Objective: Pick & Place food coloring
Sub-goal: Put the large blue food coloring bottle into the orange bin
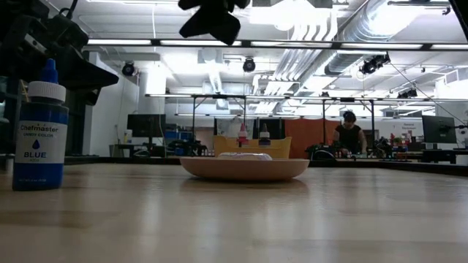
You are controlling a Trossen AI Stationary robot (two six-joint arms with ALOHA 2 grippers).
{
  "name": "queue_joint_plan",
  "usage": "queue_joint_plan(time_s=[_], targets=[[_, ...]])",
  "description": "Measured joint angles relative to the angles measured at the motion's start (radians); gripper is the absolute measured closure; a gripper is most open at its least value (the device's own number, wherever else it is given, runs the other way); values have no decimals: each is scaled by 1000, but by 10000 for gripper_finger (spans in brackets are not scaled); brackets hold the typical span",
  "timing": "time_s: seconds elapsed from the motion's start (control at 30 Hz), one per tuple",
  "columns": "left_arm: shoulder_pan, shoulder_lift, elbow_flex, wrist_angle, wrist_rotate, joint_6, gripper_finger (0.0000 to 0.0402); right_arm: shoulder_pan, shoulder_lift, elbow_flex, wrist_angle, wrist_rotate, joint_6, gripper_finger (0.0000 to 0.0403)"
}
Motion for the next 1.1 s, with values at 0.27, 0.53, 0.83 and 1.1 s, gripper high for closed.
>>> queue_joint_plan(time_s=[0.27,0.53,0.83,1.1], targets=[[0,0,0,0,0,0,401,118,86,2,48,118,168,198],[0,0,0,0,0,0,401,162,225,3,252,247,305,198],[0,0,0,0,0,0,401,173,291,3,378,431,226,198],[0,0,0,0,0,0,401,190,347,3,515,351,167,198]])
